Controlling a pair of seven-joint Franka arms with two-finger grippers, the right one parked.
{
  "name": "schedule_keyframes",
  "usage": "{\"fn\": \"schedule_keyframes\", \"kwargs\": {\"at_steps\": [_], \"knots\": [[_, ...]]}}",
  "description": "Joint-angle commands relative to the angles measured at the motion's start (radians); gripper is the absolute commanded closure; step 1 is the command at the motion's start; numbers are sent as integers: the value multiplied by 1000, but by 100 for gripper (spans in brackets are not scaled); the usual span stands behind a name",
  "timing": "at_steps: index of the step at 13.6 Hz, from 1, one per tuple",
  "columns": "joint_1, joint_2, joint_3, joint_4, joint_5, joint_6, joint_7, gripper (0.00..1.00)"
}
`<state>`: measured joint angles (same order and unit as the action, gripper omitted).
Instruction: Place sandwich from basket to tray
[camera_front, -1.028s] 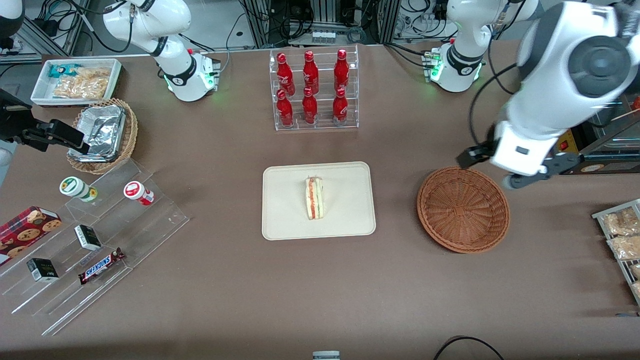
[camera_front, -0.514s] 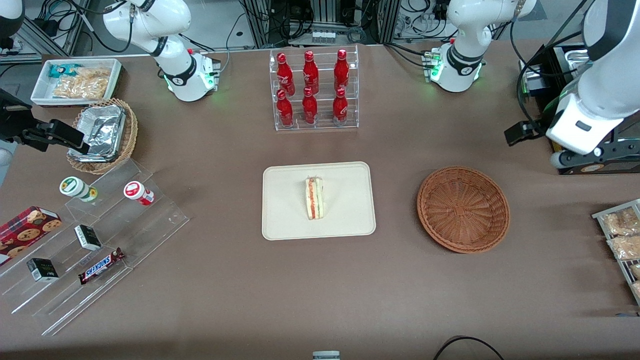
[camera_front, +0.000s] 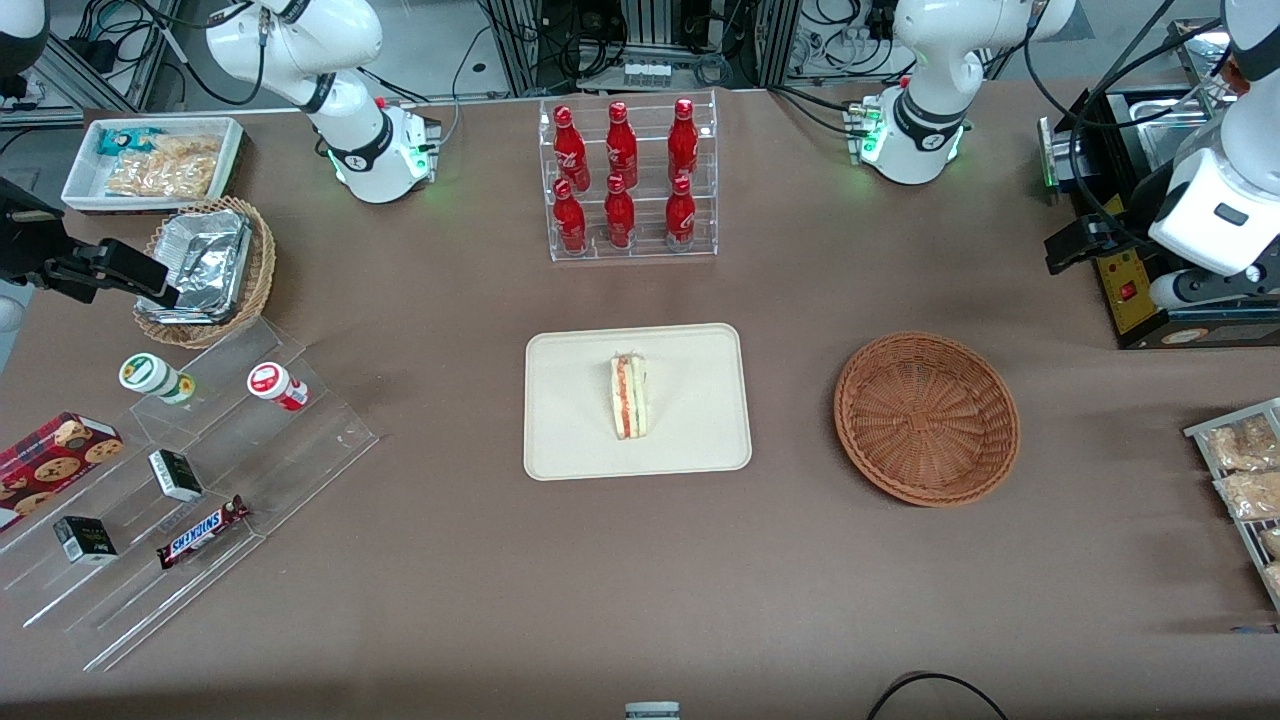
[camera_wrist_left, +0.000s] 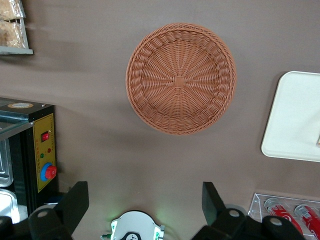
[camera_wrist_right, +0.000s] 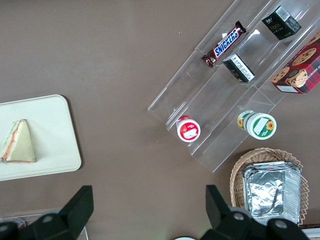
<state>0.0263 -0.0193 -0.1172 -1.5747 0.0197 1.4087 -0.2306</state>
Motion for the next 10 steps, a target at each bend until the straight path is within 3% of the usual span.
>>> {"fn": "schedule_keyframes", "kwargs": {"at_steps": [1,4,10], "knots": [[-20,-14,22,9,-10,-8,23,0],[-19,-14,56,13,-3,27,135,0],[-19,-2,65,51,-17,19,137,0]]}}
